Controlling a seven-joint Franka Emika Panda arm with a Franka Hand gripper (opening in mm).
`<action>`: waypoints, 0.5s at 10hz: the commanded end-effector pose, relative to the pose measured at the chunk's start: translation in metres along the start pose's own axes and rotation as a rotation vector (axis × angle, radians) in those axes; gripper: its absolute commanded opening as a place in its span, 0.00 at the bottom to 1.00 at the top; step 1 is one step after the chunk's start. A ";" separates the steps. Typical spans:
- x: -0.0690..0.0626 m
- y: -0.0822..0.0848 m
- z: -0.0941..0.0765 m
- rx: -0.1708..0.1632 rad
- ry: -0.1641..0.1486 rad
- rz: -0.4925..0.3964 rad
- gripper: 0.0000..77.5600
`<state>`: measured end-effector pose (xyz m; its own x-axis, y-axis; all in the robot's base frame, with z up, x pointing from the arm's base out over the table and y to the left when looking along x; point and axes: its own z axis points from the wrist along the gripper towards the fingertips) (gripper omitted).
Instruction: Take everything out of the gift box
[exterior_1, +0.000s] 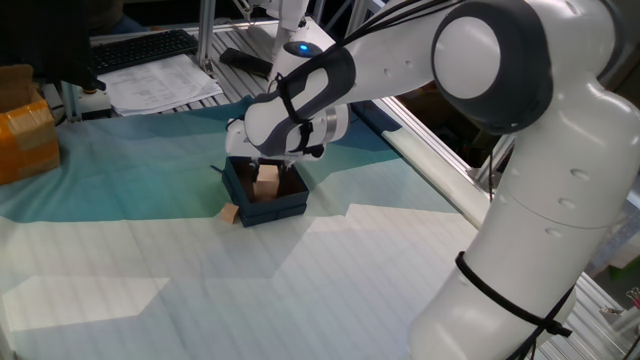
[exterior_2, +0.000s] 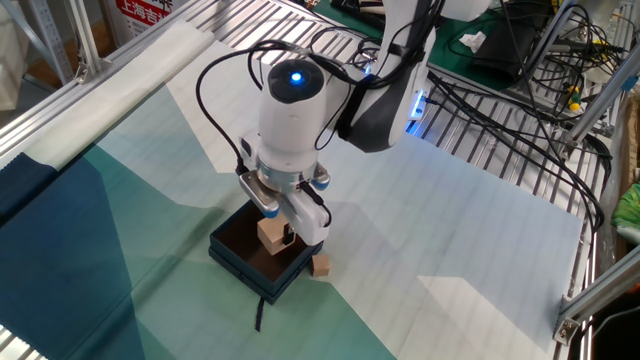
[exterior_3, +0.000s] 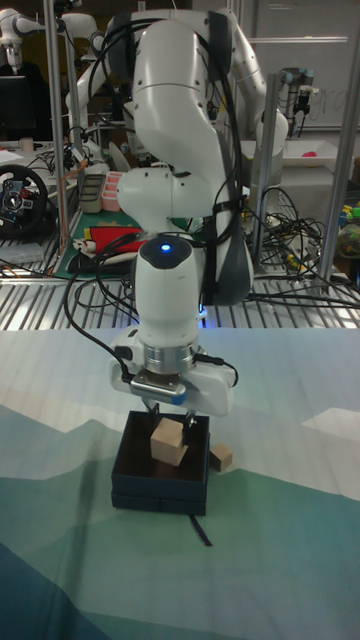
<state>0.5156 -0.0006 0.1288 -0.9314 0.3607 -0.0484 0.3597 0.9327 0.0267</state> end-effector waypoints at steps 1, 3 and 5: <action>-0.003 0.002 -0.008 -0.003 -0.006 0.001 0.02; -0.003 0.003 -0.010 -0.005 -0.006 0.000 0.02; -0.002 0.005 -0.014 -0.006 -0.006 0.007 0.02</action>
<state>0.5179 0.0015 0.1388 -0.9306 0.3622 -0.0523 0.3610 0.9320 0.0311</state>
